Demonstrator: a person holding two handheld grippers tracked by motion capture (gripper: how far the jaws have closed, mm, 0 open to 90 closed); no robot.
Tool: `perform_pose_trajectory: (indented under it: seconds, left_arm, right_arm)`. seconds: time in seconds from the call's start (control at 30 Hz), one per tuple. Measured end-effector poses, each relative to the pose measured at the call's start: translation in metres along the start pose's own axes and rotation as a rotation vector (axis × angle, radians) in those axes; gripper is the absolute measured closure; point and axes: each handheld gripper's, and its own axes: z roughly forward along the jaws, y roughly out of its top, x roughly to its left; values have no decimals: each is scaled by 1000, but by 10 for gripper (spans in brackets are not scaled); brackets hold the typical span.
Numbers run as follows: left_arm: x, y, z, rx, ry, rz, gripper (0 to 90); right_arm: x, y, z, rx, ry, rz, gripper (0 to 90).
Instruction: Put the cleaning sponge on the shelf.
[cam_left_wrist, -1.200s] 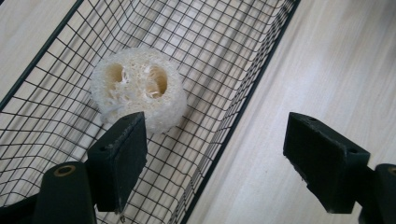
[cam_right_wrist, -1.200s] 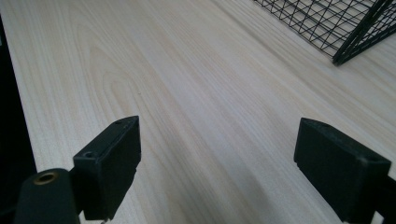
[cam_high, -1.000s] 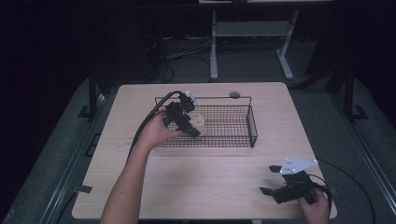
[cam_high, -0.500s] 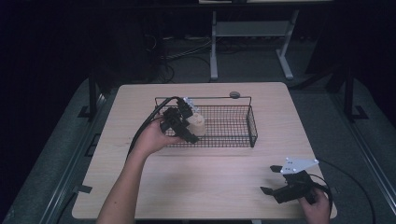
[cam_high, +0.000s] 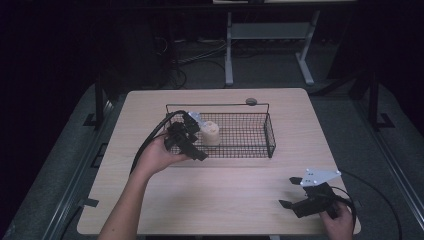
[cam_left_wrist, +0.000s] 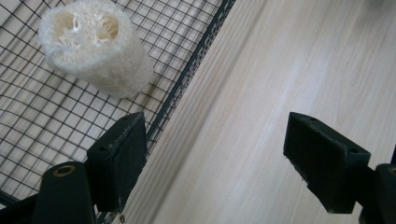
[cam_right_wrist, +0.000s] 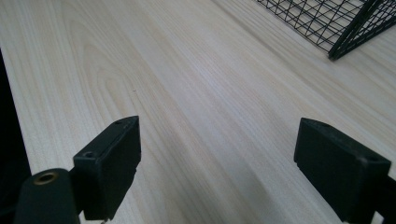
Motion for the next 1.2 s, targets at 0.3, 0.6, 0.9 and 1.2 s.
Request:
perform_pose_trajectory:
  seconds: [0.3,0.6,0.9,1.2]
  left_arm:
    - [-4,-21,-1,-11,-2,-15,207]
    - [-7,-43,1,-40,-3,-34,205]
    - [-16,-57,-1,-50,1,-31,203]
    - [-24,-72,0,-61,3,-27,199]
  right_arm:
    - [0,-1,0,6,-8,0,142]
    - [-2,-3,-2,8,-18,16,142]
    - [-3,-4,-2,14,-27,20,142]
    - [-3,-6,-2,25,-29,26,143]
